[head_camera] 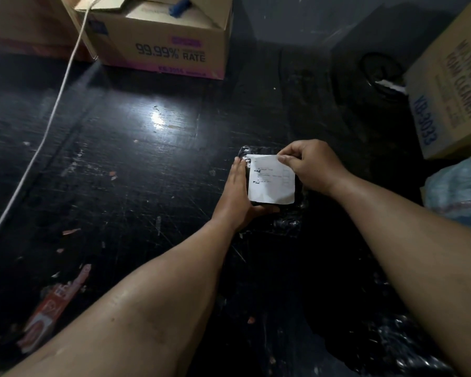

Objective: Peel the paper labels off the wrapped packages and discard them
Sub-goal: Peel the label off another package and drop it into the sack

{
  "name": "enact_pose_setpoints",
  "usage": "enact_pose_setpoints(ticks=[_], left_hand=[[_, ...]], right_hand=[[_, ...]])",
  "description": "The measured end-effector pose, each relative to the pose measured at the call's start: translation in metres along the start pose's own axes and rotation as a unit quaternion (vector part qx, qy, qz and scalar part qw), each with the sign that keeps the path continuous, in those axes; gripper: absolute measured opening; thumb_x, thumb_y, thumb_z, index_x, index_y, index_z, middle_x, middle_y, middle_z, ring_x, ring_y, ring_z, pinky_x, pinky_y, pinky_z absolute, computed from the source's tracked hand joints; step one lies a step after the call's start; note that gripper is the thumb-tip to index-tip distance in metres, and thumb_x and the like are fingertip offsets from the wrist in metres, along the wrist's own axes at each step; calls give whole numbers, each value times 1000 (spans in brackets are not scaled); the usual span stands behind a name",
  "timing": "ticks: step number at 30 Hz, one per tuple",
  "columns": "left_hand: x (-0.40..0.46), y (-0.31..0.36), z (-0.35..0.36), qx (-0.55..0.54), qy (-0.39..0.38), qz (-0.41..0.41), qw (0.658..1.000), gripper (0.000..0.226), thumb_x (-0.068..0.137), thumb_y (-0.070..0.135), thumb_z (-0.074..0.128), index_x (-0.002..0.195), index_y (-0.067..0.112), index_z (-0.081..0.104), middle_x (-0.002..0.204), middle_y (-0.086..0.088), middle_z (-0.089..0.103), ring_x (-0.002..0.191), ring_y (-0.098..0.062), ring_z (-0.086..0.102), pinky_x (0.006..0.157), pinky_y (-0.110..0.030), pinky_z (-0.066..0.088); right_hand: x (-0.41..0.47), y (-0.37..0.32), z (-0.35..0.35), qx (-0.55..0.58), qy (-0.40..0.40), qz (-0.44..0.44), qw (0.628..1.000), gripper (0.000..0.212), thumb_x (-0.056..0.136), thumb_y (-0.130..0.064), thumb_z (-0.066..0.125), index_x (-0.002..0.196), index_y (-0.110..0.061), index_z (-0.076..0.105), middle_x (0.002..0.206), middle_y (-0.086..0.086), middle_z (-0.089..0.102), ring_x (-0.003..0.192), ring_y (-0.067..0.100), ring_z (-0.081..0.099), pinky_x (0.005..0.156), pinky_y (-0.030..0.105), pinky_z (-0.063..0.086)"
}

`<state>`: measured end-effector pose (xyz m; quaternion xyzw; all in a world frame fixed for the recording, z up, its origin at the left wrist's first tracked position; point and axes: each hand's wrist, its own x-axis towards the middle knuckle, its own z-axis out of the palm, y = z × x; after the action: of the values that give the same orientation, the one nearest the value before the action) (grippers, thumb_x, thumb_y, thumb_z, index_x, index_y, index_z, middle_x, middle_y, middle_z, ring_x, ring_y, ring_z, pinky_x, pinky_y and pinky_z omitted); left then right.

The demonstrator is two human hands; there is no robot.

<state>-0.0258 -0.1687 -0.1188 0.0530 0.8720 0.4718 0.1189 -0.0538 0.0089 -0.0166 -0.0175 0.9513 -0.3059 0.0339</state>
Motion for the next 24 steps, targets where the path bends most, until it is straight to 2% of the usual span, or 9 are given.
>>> enact_pose_setpoints(ticks=[4,7,10,11,13,15,17,20,24], left_hand=[[1,0,0,6,-1,-6,1000,147,58,55,92,161,17,-5,168,8,-13,153,-6,-7,125,-39,13],[3,0,0,9,-3,-4,1000,144,60,51,93,161,15,-4,168,7,-13,153,-7,-7,125,-42,14],[4,0,0,16,1,2,1000,146,58,53,93,161,14,-4,168,6,-11,153,-7,-6,125,-41,13],[4,0,0,14,2,3,1000,147,58,54,93,161,15,-4,168,6,-11,153,-7,-6,125,-40,13],[4,-1,1,10,3,4,1000,147,57,55,93,161,17,-4,168,6,-11,153,-6,-7,125,-39,12],[4,-2,2,4,7,5,1000,147,56,57,93,161,19,-3,168,7,-10,153,-5,-8,125,-38,11],[5,-4,2,0,9,3,1000,147,54,58,93,161,21,-2,168,9,-9,152,-4,-8,125,-39,11],[6,-4,2,1,8,1,1000,147,54,60,92,161,23,-2,168,10,-9,153,-5,-8,125,-40,12],[4,-4,2,-3,6,4,1000,146,56,59,91,161,19,-2,169,8,-9,153,-5,-7,125,-37,11]], right_hand=[[-1,-4,-4,-19,8,2,1000,13,89,-28,67,100,-23,73,87,-10,67,84,7,63,66,18,43],[2,-7,-4,-52,11,7,999,33,88,-23,68,121,-20,67,114,0,69,103,14,63,84,24,46],[9,-11,-3,-58,-3,22,998,54,87,-20,68,138,-22,53,136,3,59,121,19,58,98,26,43],[13,-11,-3,-77,-5,26,997,49,87,-20,67,135,-21,56,134,4,60,120,21,58,97,27,44],[17,-12,-2,-136,-6,14,991,25,88,-19,66,113,-18,71,118,4,63,107,24,61,84,29,47],[19,-14,-4,-164,1,-2,987,12,89,-19,65,96,-19,75,104,2,55,95,23,60,75,28,43],[20,-15,-8,-164,-6,-7,986,15,91,-17,63,100,-20,75,105,2,60,96,22,61,77,28,45],[18,-18,-12,-159,-31,5,987,26,91,-15,64,115,-18,71,117,3,69,106,20,64,91,32,50],[13,-27,-18,-171,-101,-4,980,13,89,-21,68,100,-18,75,99,0,71,88,15,65,78,31,53]])
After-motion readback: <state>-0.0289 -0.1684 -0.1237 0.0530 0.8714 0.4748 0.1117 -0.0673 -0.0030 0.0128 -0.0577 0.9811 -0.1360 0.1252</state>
